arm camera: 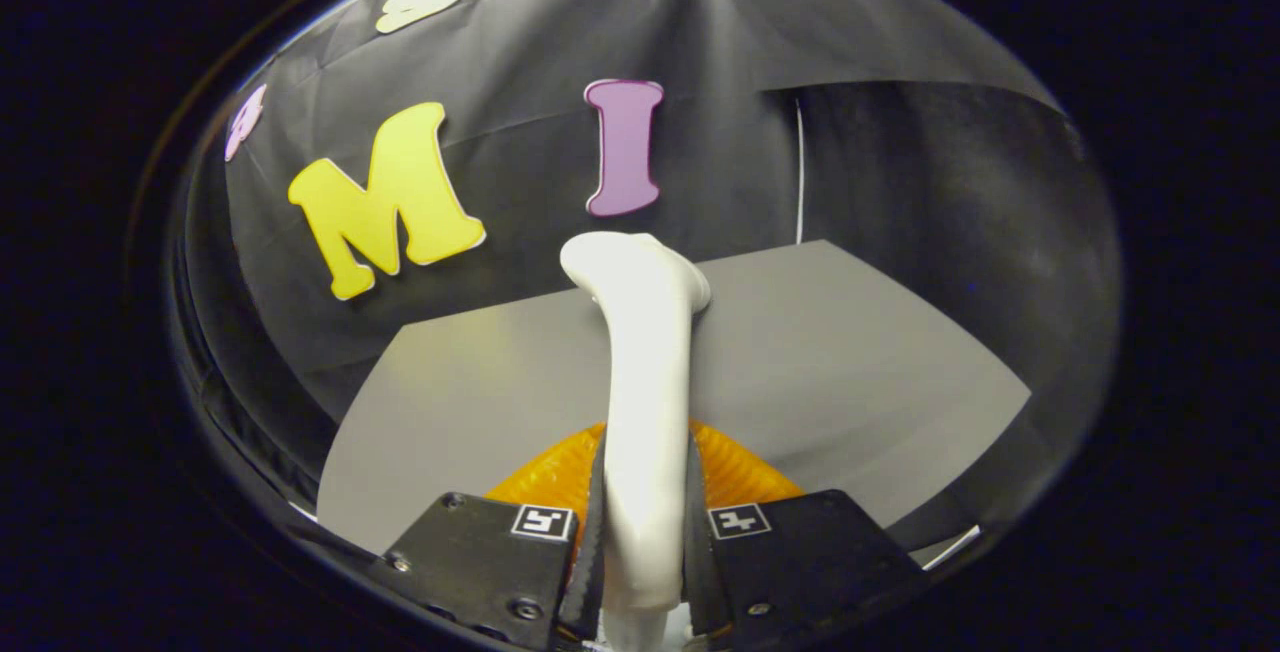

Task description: Iron the clothes twice with a garment steamer, once on the left side and once on the right side.

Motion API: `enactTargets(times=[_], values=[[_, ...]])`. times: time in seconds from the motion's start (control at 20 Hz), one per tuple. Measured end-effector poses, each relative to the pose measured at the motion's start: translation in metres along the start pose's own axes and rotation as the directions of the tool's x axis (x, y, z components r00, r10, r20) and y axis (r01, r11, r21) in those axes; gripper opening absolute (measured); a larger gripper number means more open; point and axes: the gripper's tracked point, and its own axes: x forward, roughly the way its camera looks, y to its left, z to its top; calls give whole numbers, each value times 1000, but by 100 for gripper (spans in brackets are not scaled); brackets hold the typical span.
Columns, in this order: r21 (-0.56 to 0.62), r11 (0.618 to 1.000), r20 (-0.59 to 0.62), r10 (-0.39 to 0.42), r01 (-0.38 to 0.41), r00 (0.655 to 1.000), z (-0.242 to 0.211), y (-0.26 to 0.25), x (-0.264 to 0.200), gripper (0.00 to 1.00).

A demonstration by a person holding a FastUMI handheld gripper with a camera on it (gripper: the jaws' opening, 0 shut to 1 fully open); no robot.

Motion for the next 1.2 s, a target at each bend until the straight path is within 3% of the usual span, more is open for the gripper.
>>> enactTargets(times=[0.35, 0.85, 1.2], values=[[34, 999, 154, 36, -42, 987, -8, 39, -93, 33], [28, 999, 150, 40, -45, 988, -92, 69, -191, 33], [17, 998, 243, 61, -67, 968, -115, 112, -273, 33]])
